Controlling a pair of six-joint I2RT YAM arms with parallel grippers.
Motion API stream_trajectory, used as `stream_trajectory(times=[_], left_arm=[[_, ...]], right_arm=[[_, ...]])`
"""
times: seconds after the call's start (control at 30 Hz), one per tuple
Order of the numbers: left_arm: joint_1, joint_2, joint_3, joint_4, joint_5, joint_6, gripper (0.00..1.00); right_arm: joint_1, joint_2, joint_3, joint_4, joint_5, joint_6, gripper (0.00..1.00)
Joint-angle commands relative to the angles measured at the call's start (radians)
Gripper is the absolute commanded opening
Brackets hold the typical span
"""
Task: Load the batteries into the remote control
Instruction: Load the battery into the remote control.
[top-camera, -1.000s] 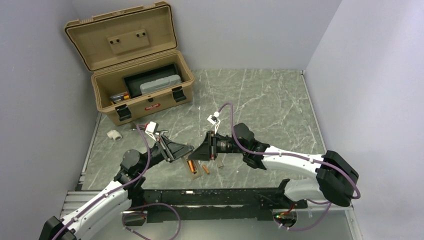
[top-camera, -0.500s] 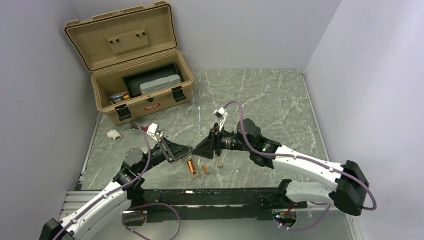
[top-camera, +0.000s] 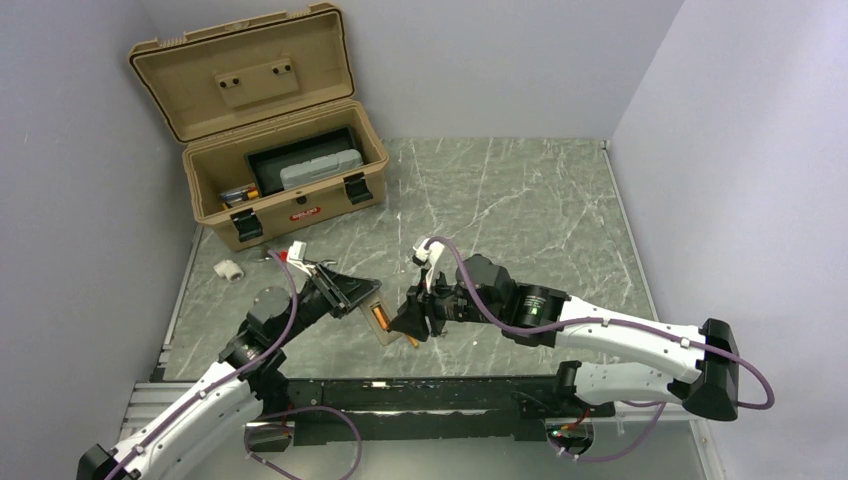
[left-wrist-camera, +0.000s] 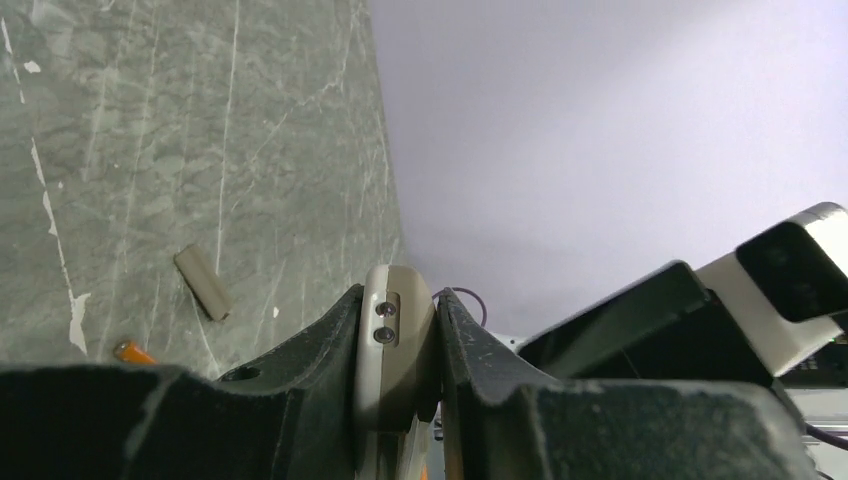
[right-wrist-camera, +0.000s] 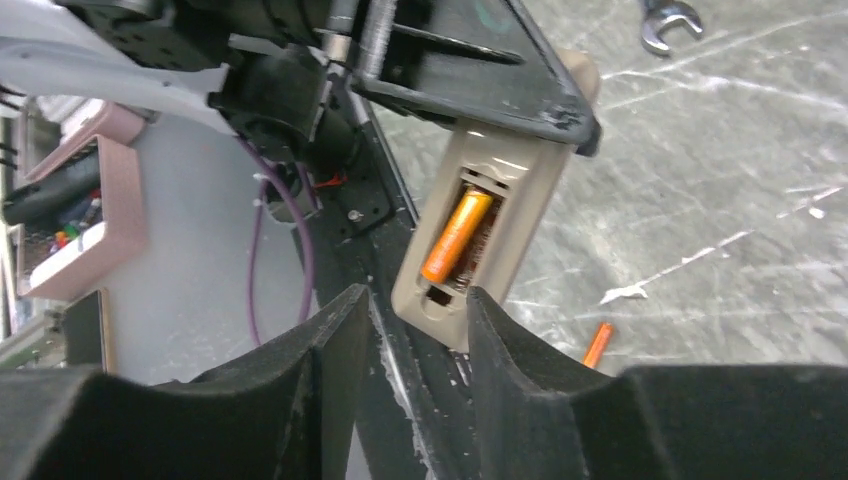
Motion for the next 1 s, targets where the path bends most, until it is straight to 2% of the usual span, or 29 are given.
stream_trajectory(times=[0.0, 0.07, 0.17, 0.33, 0.53, 0.73, 0.97], left_arm=[[0.001, -0.021, 0.039, 0.030, -0.022, 0.009, 0.00], [0.002, -0.029, 0.023, 0.072, -0.009, 0.011, 0.00], [0.001, -0.039, -0.013, 0.155, 0.013, 0.002, 0.00], [0.002, -0.038, -0.017, 0.211, 0.045, 0.015, 0.00], [0.001, -0.058, 0.017, 0.088, 0.006, 0.043, 0.00], [0.001, -0.032, 0.016, 0.121, 0.016, 0.048, 0.00], [0.001, -0.001, 0.133, -0.164, -0.121, 0.090, 0.00]], right_arm=[[0.006, -0.026, 0.007, -0.009, 0.128, 0.002, 0.56], [-0.003, -0.063, -0.035, 0.032, 0.124, 0.025, 0.70], [-0.042, -0.092, -0.065, 0.064, 0.063, 0.058, 0.76], [-0.135, -0.102, -0.115, 0.171, -0.096, 0.142, 0.77], [-0.140, -0.117, -0.074, 0.105, -0.026, 0.078, 0.76], [-0.135, -0.090, -0.042, 0.095, -0.059, 0.057, 0.69], [-0.066, 0.029, 0.125, -0.061, 0.076, -0.025, 0.64]])
